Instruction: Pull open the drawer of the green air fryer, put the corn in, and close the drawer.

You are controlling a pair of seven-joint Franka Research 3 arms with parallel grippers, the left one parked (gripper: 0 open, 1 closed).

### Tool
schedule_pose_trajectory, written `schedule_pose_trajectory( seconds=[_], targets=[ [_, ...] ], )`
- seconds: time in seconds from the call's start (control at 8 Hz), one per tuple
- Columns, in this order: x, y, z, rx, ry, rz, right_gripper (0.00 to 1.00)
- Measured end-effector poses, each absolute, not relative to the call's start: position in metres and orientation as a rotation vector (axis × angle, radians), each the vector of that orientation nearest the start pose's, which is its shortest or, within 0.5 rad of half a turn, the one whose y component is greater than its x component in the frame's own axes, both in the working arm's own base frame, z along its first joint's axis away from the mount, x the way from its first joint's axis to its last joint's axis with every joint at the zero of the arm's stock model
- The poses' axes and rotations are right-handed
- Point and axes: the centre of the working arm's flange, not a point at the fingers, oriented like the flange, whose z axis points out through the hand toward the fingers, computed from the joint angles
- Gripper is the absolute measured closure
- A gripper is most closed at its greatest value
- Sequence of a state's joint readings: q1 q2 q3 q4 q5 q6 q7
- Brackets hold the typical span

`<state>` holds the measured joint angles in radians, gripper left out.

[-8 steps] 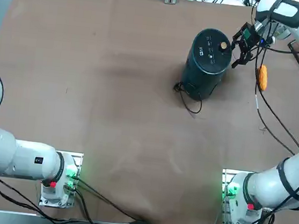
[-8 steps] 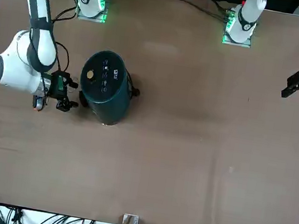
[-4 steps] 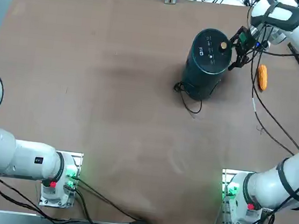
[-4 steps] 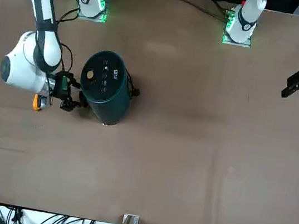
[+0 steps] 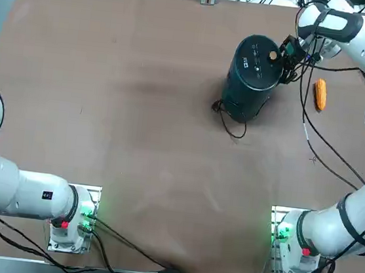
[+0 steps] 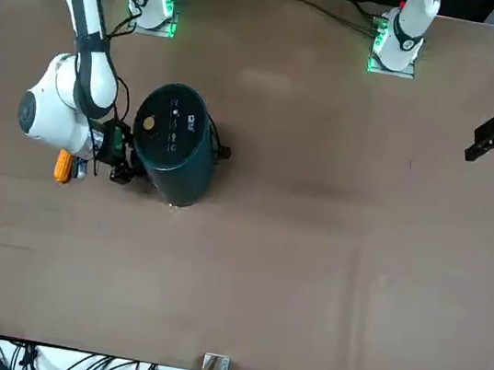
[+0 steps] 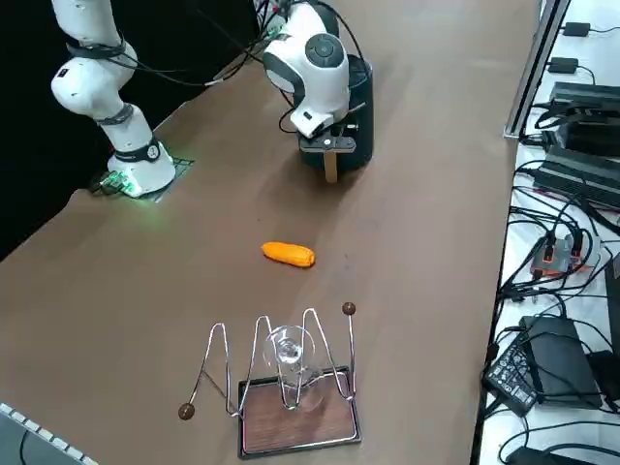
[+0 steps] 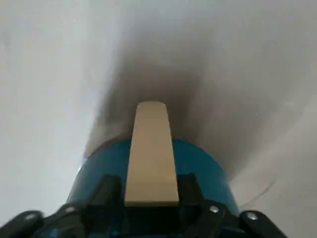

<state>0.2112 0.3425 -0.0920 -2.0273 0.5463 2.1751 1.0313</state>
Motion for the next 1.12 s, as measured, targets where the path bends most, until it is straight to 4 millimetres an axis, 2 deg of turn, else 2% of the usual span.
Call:
schedule_pose_trajectory(
  seconds=[0.12,0.62,1.12],
  targets=[
    [0.572,0.087,0.266,-2.31,1.708,0.534,0.52],
    [0.573,0.082,0.267,-2.303,1.716,0.528,0.52],
    [0.577,0.053,0.271,-2.276,1.737,0.503,0.52]
  ],
)
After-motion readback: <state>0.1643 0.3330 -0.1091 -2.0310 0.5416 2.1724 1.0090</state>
